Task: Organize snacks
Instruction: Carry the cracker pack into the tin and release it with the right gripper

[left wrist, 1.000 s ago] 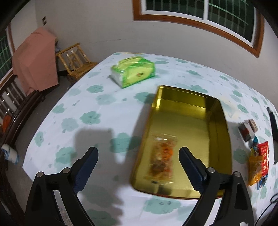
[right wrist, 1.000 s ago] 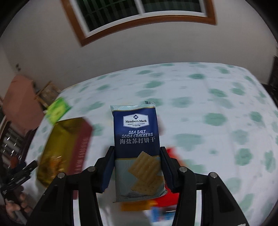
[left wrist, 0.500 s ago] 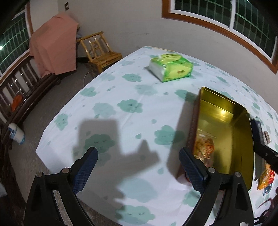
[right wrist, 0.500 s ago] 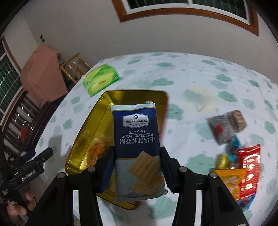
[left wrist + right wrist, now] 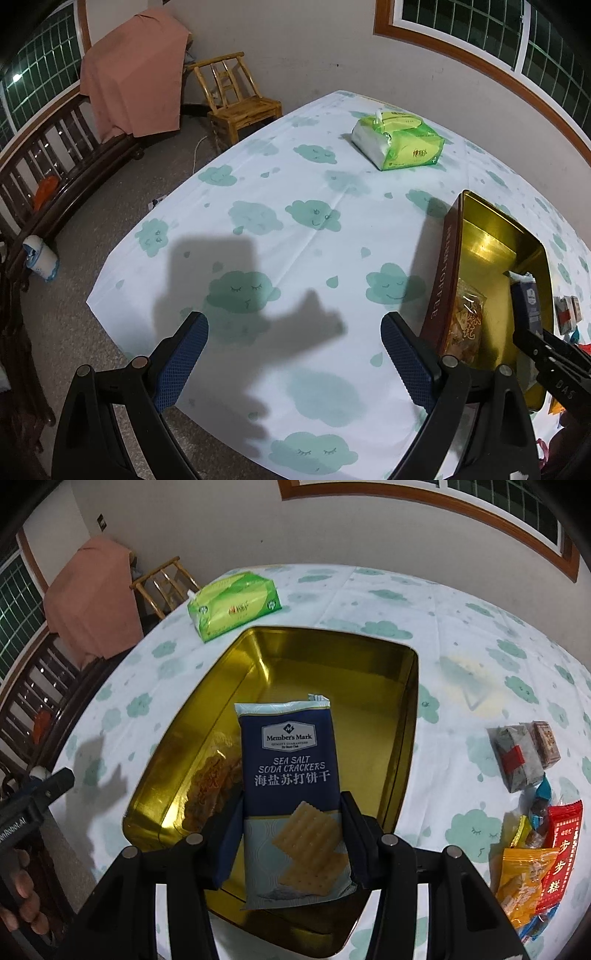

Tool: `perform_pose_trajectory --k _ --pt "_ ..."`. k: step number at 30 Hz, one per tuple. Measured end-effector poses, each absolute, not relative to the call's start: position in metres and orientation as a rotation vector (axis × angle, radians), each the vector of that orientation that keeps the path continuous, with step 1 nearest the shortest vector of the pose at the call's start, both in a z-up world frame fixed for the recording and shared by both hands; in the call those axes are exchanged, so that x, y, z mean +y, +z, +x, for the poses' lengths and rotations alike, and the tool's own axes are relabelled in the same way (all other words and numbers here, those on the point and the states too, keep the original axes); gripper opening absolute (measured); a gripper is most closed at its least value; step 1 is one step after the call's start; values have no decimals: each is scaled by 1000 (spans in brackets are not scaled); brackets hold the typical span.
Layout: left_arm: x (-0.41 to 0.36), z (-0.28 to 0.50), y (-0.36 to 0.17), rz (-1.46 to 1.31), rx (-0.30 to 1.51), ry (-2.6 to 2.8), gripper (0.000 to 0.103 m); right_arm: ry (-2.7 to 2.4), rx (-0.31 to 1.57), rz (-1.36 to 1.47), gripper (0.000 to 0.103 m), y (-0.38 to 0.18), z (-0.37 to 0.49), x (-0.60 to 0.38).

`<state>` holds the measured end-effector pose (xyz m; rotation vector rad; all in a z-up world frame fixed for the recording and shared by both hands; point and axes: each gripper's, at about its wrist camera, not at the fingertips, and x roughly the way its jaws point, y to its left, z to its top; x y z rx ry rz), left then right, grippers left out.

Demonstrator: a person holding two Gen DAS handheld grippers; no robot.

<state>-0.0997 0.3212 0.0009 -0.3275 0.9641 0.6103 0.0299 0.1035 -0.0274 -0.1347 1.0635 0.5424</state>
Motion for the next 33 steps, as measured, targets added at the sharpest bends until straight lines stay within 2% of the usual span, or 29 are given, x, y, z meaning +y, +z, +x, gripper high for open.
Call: perform_pose_trajectory --k 11,18,25,33 --pt "301 -88 -1 -310 978 565 93 544 1080 -182 51 -41 29 108" --pt "276 -78 7 -304 963 507 93 589 1024 -193 52 -25 18 101" --pt "224 -61 16 -268 950 389 93 580 942 -165 52 8 1 33" --pt "141 -39 15 -197 960 211 93 388 957 -130 52 10 -7 -87"
